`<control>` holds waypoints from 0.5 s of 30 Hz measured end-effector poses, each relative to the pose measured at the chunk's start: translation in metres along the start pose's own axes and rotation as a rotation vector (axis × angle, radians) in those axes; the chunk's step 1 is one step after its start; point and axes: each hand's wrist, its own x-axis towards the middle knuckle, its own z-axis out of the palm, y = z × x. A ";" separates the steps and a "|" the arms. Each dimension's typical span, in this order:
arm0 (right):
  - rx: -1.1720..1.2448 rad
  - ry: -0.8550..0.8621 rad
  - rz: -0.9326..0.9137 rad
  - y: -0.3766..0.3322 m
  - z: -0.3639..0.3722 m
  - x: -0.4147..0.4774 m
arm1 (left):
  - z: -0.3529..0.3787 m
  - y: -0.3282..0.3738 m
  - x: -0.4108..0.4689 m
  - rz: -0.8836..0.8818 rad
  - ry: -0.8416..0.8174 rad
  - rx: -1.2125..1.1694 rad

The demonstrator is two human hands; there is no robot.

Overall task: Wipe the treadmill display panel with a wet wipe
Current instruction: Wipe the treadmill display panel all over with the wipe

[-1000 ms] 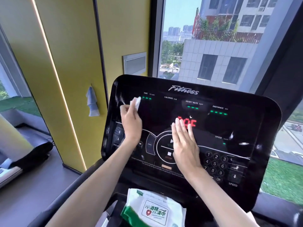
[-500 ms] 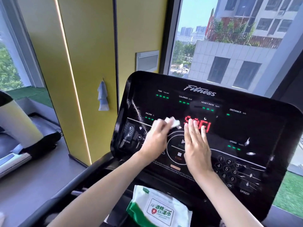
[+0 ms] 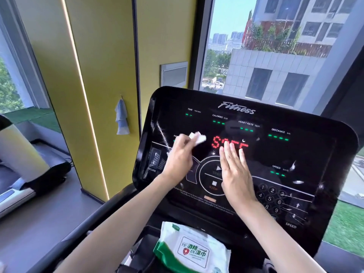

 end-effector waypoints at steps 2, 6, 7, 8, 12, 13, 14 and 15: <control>0.000 -0.004 -0.012 0.000 -0.003 0.001 | 0.002 0.006 0.001 -0.215 0.107 -0.004; 0.030 -0.015 0.010 0.003 -0.007 -0.003 | 0.006 0.023 -0.010 0.370 -0.144 0.188; 0.048 -0.011 0.020 0.003 -0.006 -0.007 | 0.001 0.017 -0.001 0.502 -0.175 0.233; 0.056 -0.011 0.025 0.003 -0.007 -0.012 | -0.004 0.012 0.014 0.528 -0.167 0.266; 0.040 -0.017 0.049 0.007 -0.011 -0.026 | -0.009 0.018 0.061 -0.088 0.023 0.171; 0.046 -0.013 0.082 0.009 -0.012 -0.026 | -0.006 0.028 0.061 -0.117 0.031 0.163; 0.055 -0.013 0.122 0.011 -0.014 -0.026 | 0.001 0.036 0.057 -0.030 0.003 0.175; 0.063 -0.013 0.158 0.013 -0.015 -0.026 | 0.008 0.042 0.049 0.159 -0.071 0.203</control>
